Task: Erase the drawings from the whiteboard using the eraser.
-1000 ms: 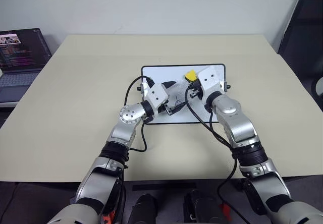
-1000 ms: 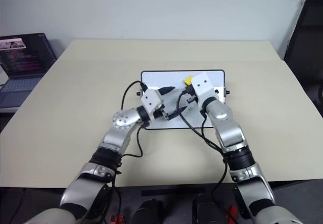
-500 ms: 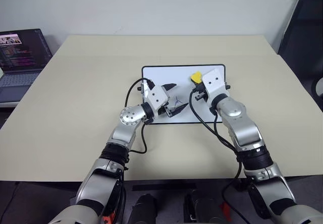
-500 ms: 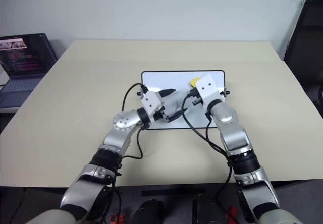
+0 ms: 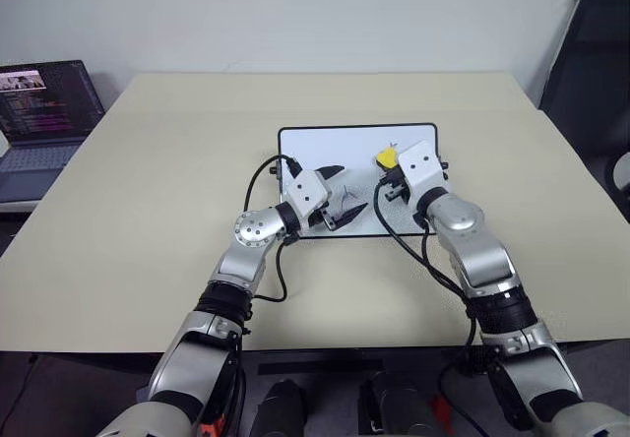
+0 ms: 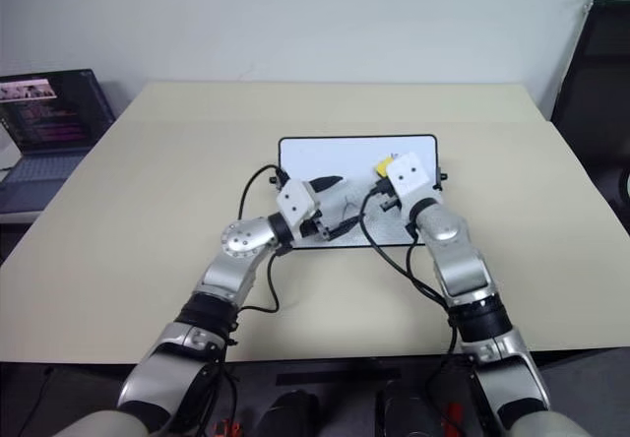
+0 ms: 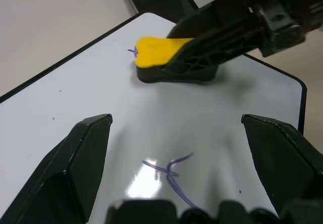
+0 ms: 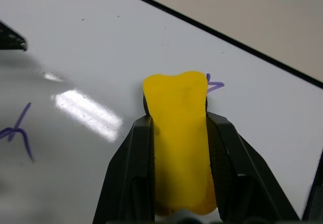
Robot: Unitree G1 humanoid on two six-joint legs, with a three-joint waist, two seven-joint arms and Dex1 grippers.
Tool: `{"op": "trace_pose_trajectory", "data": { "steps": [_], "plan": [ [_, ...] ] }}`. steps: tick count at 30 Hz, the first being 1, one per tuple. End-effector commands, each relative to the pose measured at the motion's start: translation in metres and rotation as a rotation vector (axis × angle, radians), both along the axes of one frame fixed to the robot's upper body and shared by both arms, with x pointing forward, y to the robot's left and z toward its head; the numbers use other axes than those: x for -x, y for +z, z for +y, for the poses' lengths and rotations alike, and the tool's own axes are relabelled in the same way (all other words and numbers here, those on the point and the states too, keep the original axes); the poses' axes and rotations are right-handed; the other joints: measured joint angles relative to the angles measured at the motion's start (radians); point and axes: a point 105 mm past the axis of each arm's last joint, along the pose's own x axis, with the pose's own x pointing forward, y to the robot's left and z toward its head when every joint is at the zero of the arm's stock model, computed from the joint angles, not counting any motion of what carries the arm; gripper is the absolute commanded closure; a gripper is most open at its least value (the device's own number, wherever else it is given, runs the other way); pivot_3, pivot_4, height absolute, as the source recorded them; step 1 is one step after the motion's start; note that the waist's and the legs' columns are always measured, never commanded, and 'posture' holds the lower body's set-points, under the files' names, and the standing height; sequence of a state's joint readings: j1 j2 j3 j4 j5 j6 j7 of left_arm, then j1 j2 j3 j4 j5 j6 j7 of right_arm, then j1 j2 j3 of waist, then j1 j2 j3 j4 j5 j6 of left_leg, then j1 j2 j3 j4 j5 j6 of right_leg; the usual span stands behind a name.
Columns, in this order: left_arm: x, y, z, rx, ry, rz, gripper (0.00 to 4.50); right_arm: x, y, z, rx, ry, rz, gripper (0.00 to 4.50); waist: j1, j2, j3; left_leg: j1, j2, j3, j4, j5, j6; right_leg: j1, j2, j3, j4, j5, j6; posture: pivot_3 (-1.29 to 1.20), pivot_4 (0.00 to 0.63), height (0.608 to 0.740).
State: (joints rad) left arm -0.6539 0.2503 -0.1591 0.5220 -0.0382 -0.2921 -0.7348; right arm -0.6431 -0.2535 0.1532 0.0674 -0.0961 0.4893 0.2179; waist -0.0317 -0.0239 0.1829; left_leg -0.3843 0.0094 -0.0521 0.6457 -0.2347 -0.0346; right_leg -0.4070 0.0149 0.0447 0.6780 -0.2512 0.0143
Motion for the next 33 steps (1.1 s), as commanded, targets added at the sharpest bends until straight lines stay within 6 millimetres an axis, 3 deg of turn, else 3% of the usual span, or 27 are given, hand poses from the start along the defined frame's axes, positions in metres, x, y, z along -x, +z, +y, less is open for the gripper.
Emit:
{"op": "trace_pose_trajectory", "data": {
  "steps": [1, 6, 11, 18, 23, 29, 33],
  "plan": [
    [0.002, 0.013, -0.002, 0.019, -0.014, -0.048, 0.00, -0.013, 0.010, -0.018, -0.006, -0.077, -0.025, 3.43, -0.001, 0.000, 0.000, 0.000, 0.000, 0.000, 0.000, 0.000, 0.000, 0.000, 0.000, 0.000, 0.000, 0.000, 0.000, 0.00, 0.150, 0.740],
    [0.002, 0.014, -0.002, 0.022, -0.014, -0.048, 0.00, -0.020, 0.014, -0.017, -0.010, -0.079, -0.040, 3.43, -0.001, 0.000, 0.000, 0.000, 0.000, 0.000, -0.002, 0.000, 0.000, 0.000, 0.000, 0.000, -0.001, 0.000, 0.000, 0.00, 0.150, 0.740],
    [0.002, 0.013, -0.001, 0.022, -0.010, -0.046, 0.00, -0.016, 0.006, -0.017, -0.018, -0.070, -0.009, 3.43, -0.001, 0.000, 0.000, -0.001, 0.000, 0.000, -0.002, 0.000, 0.000, 0.000, 0.000, 0.000, -0.003, 0.000, 0.000, 0.00, 0.150, 0.740],
    [0.001, 0.014, 0.004, 0.019, 0.007, -0.050, 0.00, 0.008, -0.027, -0.011, -0.013, -0.018, 0.109, 3.43, -0.001, 0.000, 0.000, 0.000, 0.001, 0.000, -0.002, 0.000, 0.000, 0.000, 0.000, 0.000, -0.003, 0.000, 0.000, 0.00, 0.150, 0.740],
    [-0.001, 0.015, 0.011, 0.019, 0.035, -0.053, 0.00, 0.029, -0.062, -0.016, -0.016, -0.013, 0.250, 3.43, -0.003, 0.000, 0.000, 0.000, 0.001, 0.000, -0.002, 0.000, 0.000, 0.000, 0.000, 0.000, -0.003, 0.000, 0.000, 0.00, 0.150, 0.740],
    [-0.003, 0.016, 0.013, 0.018, 0.041, -0.052, 0.00, 0.026, -0.059, -0.020, -0.017, -0.027, 0.248, 3.43, -0.004, -0.001, -0.001, 0.002, 0.001, 0.000, -0.001, 0.000, 0.000, 0.002, 0.000, 0.000, -0.002, 0.000, 0.000, 0.00, 0.150, 0.740],
    [-0.002, 0.015, 0.010, 0.019, 0.037, -0.052, 0.00, 0.017, -0.041, -0.022, -0.039, -0.043, 0.179, 3.43, -0.007, -0.001, -0.001, 0.002, 0.001, 0.000, -0.002, 0.000, 0.000, 0.002, 0.000, 0.000, -0.003, 0.000, 0.000, 0.00, 0.150, 0.740]
  ]
}}
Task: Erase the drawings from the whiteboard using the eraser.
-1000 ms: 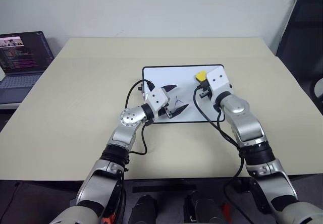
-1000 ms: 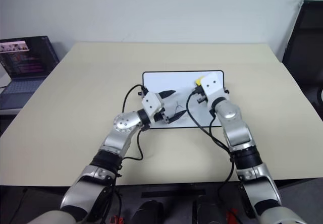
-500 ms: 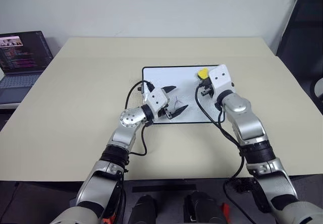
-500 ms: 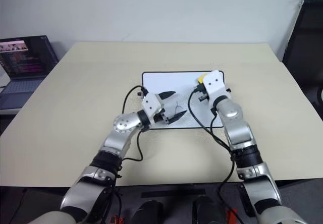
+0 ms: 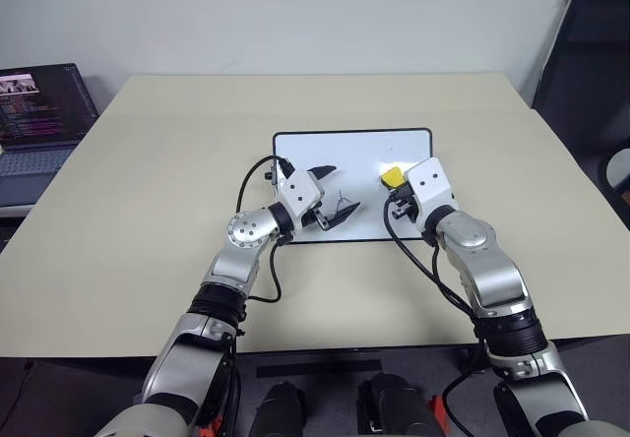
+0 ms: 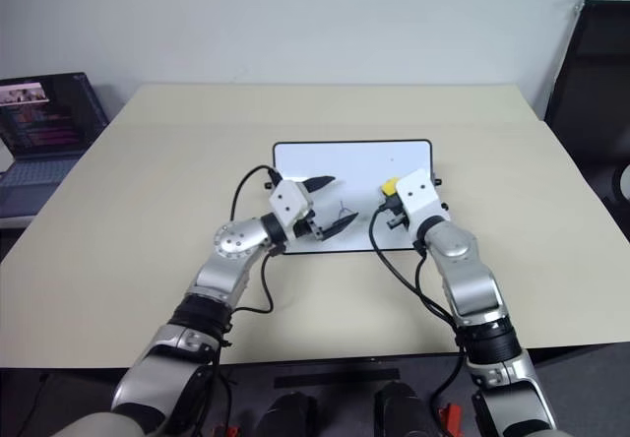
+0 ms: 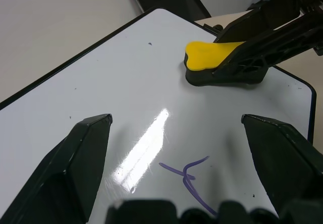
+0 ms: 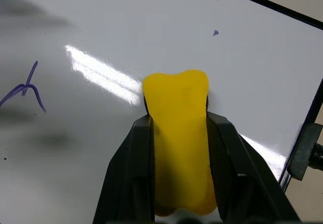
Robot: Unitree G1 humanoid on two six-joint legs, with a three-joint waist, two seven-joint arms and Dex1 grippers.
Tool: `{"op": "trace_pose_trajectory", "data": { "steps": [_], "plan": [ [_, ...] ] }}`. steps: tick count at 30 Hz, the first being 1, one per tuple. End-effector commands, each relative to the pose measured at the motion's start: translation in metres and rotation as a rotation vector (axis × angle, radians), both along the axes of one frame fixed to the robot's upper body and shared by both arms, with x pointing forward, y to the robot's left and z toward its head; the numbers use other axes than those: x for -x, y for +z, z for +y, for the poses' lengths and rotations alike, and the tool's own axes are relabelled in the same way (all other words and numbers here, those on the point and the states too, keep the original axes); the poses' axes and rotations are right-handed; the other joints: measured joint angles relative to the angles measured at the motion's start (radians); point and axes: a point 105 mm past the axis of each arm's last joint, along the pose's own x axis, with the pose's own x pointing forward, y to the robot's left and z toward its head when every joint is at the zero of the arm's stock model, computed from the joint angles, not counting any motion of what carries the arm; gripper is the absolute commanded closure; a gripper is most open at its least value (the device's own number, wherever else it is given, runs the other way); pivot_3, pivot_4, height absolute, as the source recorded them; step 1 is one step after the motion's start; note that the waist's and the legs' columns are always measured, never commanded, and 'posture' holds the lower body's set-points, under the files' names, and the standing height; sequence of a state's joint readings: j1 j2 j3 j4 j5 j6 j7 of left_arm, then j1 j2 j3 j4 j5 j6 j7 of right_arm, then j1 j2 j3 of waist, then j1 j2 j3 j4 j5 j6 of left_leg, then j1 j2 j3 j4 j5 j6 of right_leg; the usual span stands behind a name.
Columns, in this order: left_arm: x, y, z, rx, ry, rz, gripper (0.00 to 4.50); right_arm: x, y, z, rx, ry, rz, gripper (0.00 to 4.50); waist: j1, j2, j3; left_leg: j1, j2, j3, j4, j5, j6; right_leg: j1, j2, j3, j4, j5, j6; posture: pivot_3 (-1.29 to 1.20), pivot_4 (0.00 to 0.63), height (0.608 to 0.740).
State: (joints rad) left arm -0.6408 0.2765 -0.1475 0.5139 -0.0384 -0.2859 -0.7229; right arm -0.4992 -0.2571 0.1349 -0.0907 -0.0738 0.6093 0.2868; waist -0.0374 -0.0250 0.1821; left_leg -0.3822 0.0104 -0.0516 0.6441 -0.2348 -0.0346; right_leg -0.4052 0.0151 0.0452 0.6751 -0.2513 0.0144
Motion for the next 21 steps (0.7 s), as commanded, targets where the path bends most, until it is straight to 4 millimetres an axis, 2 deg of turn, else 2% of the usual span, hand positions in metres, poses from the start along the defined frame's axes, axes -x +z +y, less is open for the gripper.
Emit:
{"op": "trace_pose_trajectory", "data": {
  "steps": [1, 5, 7, 14, 21],
  "plan": [
    [0.001, 0.016, -0.003, 0.028, -0.005, -0.053, 0.00, -0.010, -0.004, -0.014, -0.019, -0.067, 0.022, 3.43, -0.002, 0.000, 0.000, 0.000, 0.000, 0.000, 0.000, 0.000, 0.000, 0.000, 0.000, 0.000, 0.000, 0.000, 0.000, 0.00, 0.150, 0.740],
    [0.001, 0.016, -0.006, 0.028, -0.014, -0.052, 0.00, -0.017, 0.023, -0.012, -0.027, -0.067, -0.101, 3.43, -0.008, 0.000, 0.000, 0.000, 0.000, 0.000, 0.001, 0.000, 0.000, 0.000, 0.000, 0.000, 0.000, 0.000, 0.000, 0.00, 0.150, 0.740],
    [0.000, 0.016, -0.007, 0.029, -0.017, -0.054, 0.00, -0.019, 0.029, -0.012, -0.012, -0.064, -0.141, 3.43, -0.008, 0.000, 0.000, 0.000, 0.000, 0.000, 0.001, 0.000, 0.000, 0.000, 0.000, 0.000, 0.000, 0.000, 0.000, 0.00, 0.150, 0.740],
    [-0.001, 0.019, -0.011, 0.028, -0.030, -0.060, 0.00, -0.027, 0.031, -0.009, -0.016, -0.068, -0.161, 3.43, -0.008, 0.000, 0.000, -0.008, 0.000, 0.000, -0.002, 0.000, 0.000, -0.005, 0.000, 0.000, -0.004, 0.000, 0.001, 0.00, 0.150, 0.740],
    [0.001, 0.017, -0.010, 0.024, -0.033, -0.056, 0.00, -0.037, 0.039, 0.000, -0.020, -0.051, -0.183, 3.43, -0.013, 0.000, 0.000, -0.007, 0.000, 0.000, -0.002, 0.000, 0.000, -0.005, 0.000, 0.000, -0.003, 0.001, 0.001, 0.00, 0.150, 0.740]
  ]
}}
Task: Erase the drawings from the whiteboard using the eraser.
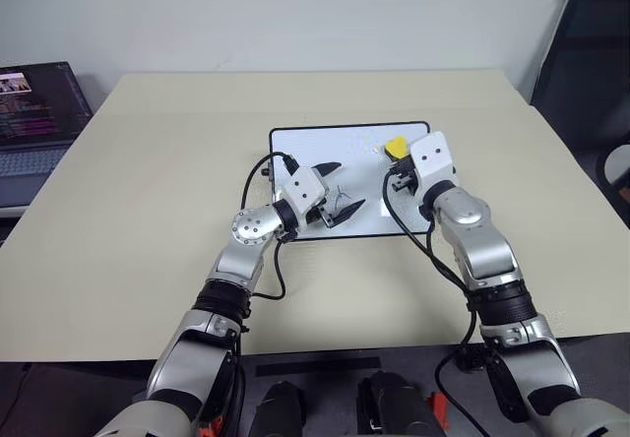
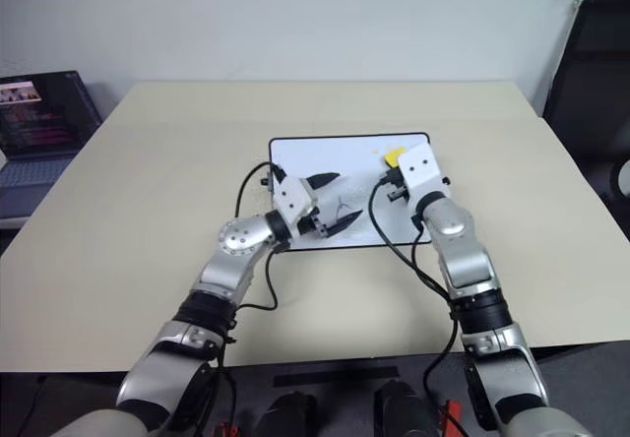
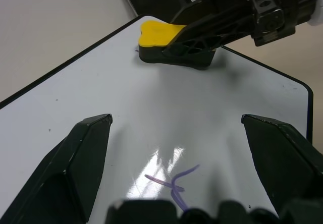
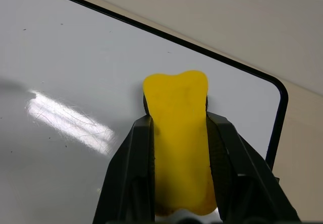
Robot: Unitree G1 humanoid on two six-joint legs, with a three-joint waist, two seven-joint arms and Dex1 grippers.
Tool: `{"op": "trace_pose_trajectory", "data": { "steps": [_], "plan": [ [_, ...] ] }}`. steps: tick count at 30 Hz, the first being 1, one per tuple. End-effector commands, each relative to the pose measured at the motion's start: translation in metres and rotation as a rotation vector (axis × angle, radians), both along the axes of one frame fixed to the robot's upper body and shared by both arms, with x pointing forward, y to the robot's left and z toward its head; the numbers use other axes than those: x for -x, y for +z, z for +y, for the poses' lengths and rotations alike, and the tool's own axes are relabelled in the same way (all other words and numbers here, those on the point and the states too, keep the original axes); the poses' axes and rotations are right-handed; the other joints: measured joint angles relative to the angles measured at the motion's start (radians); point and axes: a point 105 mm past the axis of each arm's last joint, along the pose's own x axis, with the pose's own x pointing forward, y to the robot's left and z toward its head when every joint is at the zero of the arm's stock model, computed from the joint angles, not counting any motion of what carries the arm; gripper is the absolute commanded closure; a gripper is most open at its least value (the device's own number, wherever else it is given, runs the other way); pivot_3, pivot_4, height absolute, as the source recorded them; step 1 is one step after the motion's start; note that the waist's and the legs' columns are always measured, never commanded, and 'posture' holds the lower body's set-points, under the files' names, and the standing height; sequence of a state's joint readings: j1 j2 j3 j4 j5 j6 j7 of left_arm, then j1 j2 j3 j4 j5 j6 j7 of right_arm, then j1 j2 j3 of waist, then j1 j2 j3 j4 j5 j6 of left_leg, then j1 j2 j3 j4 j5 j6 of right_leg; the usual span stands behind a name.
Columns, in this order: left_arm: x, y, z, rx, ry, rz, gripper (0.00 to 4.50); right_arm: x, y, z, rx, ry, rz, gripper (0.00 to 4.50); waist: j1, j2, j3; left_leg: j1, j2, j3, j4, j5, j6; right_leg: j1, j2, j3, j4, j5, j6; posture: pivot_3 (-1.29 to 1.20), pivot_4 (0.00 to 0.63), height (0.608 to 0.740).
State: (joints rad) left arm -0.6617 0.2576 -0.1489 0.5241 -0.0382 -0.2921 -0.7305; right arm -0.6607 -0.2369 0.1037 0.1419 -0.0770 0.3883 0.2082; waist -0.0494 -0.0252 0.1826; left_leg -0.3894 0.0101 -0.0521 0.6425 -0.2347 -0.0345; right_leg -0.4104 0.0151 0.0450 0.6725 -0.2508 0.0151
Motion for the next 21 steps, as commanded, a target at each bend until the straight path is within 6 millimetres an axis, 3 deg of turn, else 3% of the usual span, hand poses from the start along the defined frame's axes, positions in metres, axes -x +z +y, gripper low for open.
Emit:
{"op": "trace_pose_trajectory", "data": {
  "steps": [1, 12, 16, 21],
  "plan": [
    [0.001, 0.011, -0.002, 0.014, -0.010, -0.044, 0.00, -0.006, 0.004, 0.000, 0.004, -0.015, -0.012, 3.43, -0.002, 0.000, 0.000, 0.000, 0.000, 0.000, 0.000, 0.000, 0.000, 0.000, 0.000, 0.000, 0.000, 0.000, 0.000, 0.00, 0.150, 0.740],
    [0.003, 0.010, 0.000, 0.008, -0.008, -0.039, 0.00, -0.009, 0.001, 0.014, -0.015, 0.019, -0.005, 3.43, -0.007, 0.000, 0.000, 0.000, 0.001, 0.000, -0.001, 0.000, 0.000, 0.000, 0.000, 0.000, 0.000, 0.000, 0.000, 0.00, 0.150, 0.740],
    [0.004, 0.009, 0.000, 0.008, -0.007, -0.036, 0.00, -0.001, -0.012, 0.011, -0.013, 0.020, 0.037, 3.43, -0.007, 0.000, 0.000, 0.000, 0.001, 0.000, -0.001, 0.000, 0.000, 0.000, 0.000, 0.000, 0.000, 0.000, 0.000, 0.00, 0.150, 0.740],
    [0.005, 0.008, 0.000, 0.009, -0.008, -0.033, 0.00, 0.016, -0.045, 0.002, 0.010, 0.019, 0.169, 3.43, -0.007, 0.000, 0.000, 0.000, 0.001, 0.000, -0.001, 0.000, 0.000, 0.000, 0.000, 0.000, 0.000, 0.000, 0.000, 0.00, 0.150, 0.740]
  ]
}}
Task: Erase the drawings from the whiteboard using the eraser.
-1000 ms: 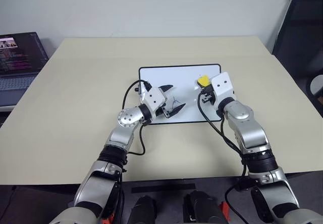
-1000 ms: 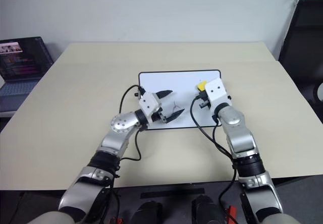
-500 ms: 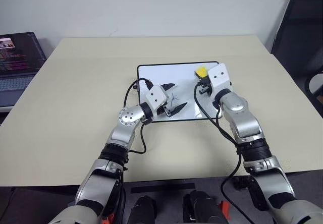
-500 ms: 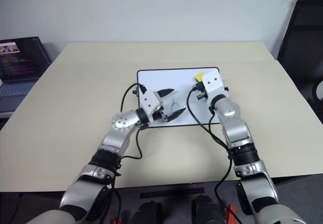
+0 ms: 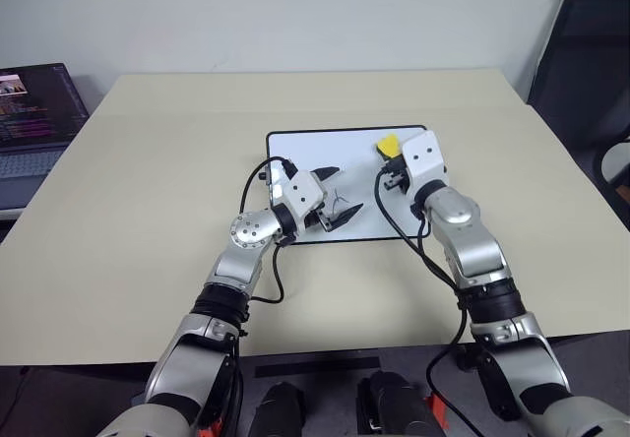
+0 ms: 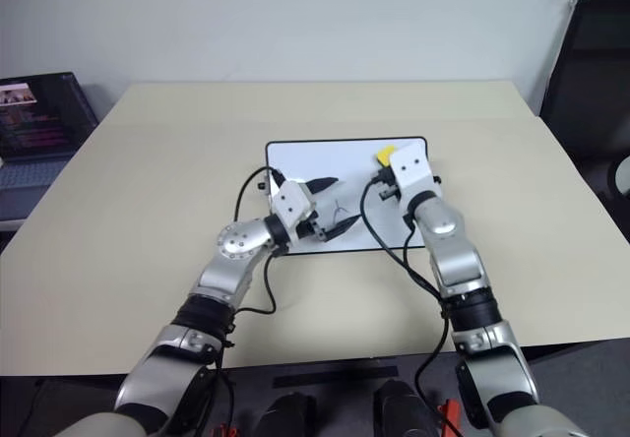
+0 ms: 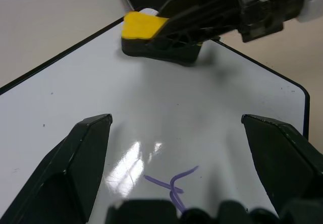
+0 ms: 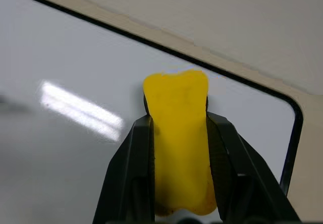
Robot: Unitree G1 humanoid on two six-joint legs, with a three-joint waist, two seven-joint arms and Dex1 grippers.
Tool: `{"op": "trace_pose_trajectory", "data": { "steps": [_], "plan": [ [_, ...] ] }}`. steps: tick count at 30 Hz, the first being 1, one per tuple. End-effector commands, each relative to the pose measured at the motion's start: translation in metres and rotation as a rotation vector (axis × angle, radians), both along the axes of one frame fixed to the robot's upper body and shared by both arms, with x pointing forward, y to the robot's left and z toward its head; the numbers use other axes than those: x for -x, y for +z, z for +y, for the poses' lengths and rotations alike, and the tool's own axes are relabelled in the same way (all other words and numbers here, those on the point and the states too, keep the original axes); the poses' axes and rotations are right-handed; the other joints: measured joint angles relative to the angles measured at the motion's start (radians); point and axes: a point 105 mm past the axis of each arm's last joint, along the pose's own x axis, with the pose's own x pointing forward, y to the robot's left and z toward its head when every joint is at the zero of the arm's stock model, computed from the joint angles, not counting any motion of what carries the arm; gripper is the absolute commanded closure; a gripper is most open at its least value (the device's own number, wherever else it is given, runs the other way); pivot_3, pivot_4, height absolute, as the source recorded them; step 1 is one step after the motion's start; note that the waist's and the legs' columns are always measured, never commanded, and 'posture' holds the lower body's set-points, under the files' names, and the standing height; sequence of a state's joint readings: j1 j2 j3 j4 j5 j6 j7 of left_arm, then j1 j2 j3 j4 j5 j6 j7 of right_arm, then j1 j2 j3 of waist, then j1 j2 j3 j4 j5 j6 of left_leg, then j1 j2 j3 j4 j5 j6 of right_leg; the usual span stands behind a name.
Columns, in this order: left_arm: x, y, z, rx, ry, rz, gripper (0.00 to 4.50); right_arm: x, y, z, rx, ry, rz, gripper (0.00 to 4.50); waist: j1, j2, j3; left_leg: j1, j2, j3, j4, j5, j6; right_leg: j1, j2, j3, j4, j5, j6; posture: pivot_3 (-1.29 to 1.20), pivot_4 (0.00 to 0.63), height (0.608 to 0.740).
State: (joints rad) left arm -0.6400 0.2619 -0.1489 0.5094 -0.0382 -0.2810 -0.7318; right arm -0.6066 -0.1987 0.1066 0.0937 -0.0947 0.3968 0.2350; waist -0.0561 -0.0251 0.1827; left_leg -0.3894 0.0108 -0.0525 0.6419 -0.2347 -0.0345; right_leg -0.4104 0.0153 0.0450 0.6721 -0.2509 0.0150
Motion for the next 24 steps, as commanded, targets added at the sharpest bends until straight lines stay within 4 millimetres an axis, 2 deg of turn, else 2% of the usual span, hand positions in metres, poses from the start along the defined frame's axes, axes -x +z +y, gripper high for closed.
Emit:
{"op": "trace_pose_trajectory", "data": {
  "steps": [1, 6, 17, 24],
  "plan": [
    [0.003, 0.014, -0.002, 0.013, -0.013, -0.049, 0.00, 0.010, -0.037, -0.011, 0.034, -0.018, 0.157, 3.43, 0.000, 0.000, 0.000, 0.000, 0.000, 0.000, 0.000, 0.000, 0.000, 0.000, 0.000, 0.000, 0.000, 0.000, 0.000, 0.00, 0.150, 0.740],
    [0.003, 0.013, -0.004, 0.013, -0.016, -0.047, 0.00, 0.016, -0.037, -0.018, 0.028, -0.030, 0.166, 3.43, 0.001, 0.000, 0.000, 0.001, 0.000, 0.000, 0.001, 0.000, 0.000, 0.001, 0.000, 0.000, 0.000, 0.000, 0.000, 0.00, 0.150, 0.740],
    [0.006, 0.013, -0.001, 0.023, -0.005, -0.051, 0.00, 0.017, 0.005, -0.020, -0.036, -0.003, 0.001, 3.43, 0.001, 0.000, 0.000, -0.001, 0.000, 0.000, 0.000, 0.000, 0.000, 0.001, 0.000, -0.001, -0.003, 0.000, 0.000, 0.00, 0.150, 0.740],
    [0.018, 0.005, 0.003, 0.032, 0.028, -0.041, 0.00, 0.026, 0.015, -0.020, -0.043, 0.023, -0.042, 3.43, 0.004, 0.000, 0.000, -0.007, 0.001, -0.001, -0.004, 0.000, 0.000, -0.003, -0.001, -0.001, -0.010, 0.001, 0.002, 0.00, 0.150, 0.740]
  ]
}}
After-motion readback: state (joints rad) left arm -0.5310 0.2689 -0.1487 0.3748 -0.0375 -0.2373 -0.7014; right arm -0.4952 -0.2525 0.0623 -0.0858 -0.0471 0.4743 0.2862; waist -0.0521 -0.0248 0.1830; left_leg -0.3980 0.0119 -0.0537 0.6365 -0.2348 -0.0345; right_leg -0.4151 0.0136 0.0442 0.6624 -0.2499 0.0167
